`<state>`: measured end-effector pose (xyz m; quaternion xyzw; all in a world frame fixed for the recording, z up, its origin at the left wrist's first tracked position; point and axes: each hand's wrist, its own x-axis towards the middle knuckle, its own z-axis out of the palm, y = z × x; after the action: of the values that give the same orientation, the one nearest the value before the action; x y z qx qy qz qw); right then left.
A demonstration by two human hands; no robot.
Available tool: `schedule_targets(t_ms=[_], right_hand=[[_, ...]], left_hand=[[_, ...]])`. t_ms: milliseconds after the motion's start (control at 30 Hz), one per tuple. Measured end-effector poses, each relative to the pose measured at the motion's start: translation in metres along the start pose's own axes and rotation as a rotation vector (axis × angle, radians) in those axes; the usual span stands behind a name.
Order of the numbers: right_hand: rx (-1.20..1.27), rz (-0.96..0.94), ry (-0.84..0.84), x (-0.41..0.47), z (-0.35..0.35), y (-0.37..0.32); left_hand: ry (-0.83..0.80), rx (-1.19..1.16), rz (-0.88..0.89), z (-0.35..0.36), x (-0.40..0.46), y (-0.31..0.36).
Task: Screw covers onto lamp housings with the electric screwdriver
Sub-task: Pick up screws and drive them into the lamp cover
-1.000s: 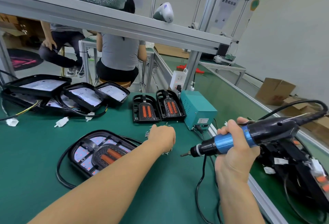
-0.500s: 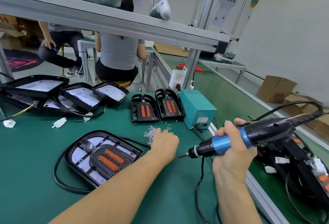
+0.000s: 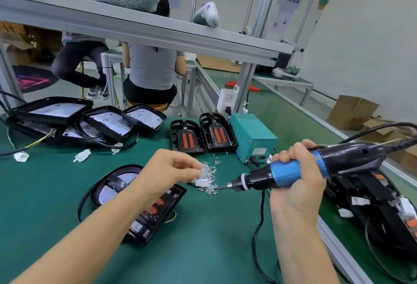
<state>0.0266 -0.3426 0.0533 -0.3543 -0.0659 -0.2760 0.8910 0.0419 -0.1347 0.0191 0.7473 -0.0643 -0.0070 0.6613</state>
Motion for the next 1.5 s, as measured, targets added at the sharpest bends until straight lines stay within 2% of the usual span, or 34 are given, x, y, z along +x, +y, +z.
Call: schedule_targets(t_ms=[233, 400, 667, 867, 1033, 1200, 1333, 1500], right_hand=[[0.093, 0.083, -0.042, -0.014, 0.028, 0.007], [0.095, 0.107, -0.083, -0.027, 0.048, 0.018], [0.083, 0.140, -0.133, -0.041, 0.066, 0.030], [0.058, 0.161, -0.162, -0.044, 0.066, 0.036], [-0.098, 0.070, -0.180, -0.045, 0.060, 0.045], [-0.223, 0.009, -0.195, -0.044, 0.047, 0.051], [-0.218, 0.021, -0.189, -0.040, 0.054, 0.064], [-0.200, 0.064, -0.177, -0.044, 0.066, 0.077]], left_hand=[[0.074, -0.035, -0.128, -0.020, -0.041, -0.008], [0.127, -0.071, -0.110, -0.035, -0.056, -0.009], [0.097, -0.040, -0.048, -0.044, -0.067, -0.015], [0.093, 0.073, -0.026, -0.051, -0.069, -0.022], [0.171, 0.224, 0.006, -0.051, -0.072, -0.036], [0.163, 0.438, 0.102, -0.027, -0.063, -0.038], [0.170, 0.652, 0.132, -0.030, -0.050, -0.036], [0.240, 0.696, 0.090, -0.043, -0.047, -0.042]])
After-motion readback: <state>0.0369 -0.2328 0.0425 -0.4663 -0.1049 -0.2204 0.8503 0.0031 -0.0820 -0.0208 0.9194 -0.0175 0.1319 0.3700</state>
